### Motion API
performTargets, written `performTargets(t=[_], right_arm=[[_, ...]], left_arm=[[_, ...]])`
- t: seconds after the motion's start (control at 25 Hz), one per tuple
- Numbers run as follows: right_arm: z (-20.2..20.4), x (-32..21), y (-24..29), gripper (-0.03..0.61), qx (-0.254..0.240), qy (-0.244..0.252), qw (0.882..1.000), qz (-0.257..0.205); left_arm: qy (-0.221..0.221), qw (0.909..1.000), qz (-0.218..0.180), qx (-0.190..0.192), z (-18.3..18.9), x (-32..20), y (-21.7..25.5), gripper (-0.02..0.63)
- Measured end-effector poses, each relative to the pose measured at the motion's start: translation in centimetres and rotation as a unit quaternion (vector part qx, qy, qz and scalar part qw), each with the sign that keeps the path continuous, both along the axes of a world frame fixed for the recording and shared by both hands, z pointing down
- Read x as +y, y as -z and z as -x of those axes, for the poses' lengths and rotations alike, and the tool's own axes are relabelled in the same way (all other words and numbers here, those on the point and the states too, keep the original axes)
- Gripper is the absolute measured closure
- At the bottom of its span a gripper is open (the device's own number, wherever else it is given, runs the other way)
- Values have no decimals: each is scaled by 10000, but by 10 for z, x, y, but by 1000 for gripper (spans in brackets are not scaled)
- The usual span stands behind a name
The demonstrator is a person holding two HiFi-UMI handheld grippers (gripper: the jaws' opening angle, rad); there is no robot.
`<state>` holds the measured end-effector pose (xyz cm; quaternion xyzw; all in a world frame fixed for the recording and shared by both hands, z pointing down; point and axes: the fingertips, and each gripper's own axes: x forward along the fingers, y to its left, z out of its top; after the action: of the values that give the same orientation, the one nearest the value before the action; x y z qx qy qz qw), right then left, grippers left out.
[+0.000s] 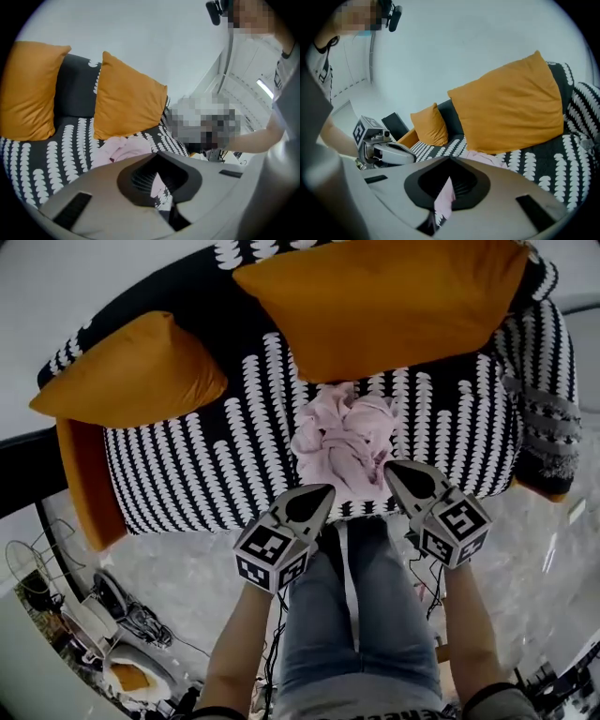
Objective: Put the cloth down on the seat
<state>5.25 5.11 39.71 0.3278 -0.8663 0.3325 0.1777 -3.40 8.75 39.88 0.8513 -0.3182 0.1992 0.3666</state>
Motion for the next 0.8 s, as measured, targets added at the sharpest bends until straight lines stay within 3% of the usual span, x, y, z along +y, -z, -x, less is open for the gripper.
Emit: performTargets(t=[0.24,0.48,0.8], right_arm=[[8,15,61,584,-139,5,9998,-114],[6,14,113,584,-343,-403,9972,-531],[2,28,187,584,-422,-801,9910,-990]], left_arm=[[-421,9986,-252,183,-18,1,60,597],[-1002,9921,-715,248,-37,-6,103,597],[-1417,9822,-1169,402,-48,4,172,597]])
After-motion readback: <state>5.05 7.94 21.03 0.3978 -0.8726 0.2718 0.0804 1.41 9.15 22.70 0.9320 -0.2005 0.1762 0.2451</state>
